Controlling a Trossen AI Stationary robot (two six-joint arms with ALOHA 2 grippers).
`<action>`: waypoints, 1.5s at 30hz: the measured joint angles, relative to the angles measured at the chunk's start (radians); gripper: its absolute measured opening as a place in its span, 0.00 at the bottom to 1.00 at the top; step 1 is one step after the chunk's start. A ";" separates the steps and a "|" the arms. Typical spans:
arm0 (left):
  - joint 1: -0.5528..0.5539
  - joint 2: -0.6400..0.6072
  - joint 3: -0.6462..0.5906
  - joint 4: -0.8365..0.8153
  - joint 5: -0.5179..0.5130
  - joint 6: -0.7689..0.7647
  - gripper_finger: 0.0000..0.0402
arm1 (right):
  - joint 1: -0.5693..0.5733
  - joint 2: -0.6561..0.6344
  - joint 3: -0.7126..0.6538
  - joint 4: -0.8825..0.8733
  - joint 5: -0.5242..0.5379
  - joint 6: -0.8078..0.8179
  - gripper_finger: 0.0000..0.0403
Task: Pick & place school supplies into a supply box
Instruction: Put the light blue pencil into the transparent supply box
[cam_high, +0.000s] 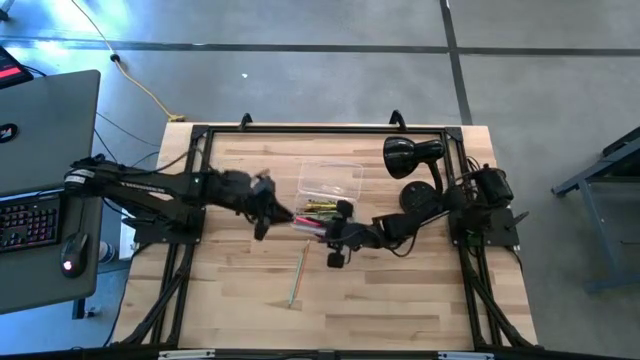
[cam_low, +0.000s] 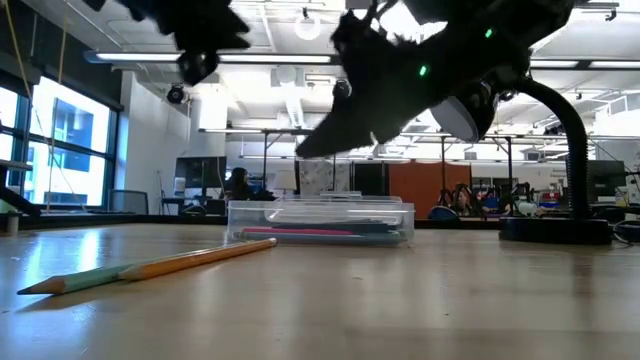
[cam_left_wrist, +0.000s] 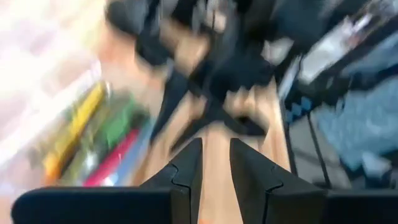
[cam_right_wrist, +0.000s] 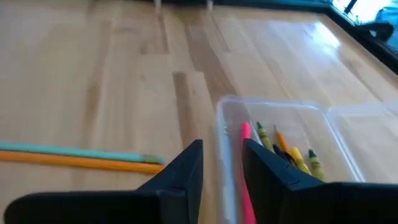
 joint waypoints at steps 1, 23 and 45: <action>-0.024 0.012 -0.004 -0.007 0.000 -0.017 0.28 | 0.011 -0.007 0.000 0.007 0.007 0.001 0.22; -0.635 0.635 -0.016 0.210 -0.823 -0.903 0.28 | 0.200 -0.090 -0.012 -0.048 0.042 0.019 0.21; -0.549 0.843 0.173 -0.117 -0.765 -0.882 0.28 | 0.201 -0.091 -0.012 -0.019 0.041 0.043 0.21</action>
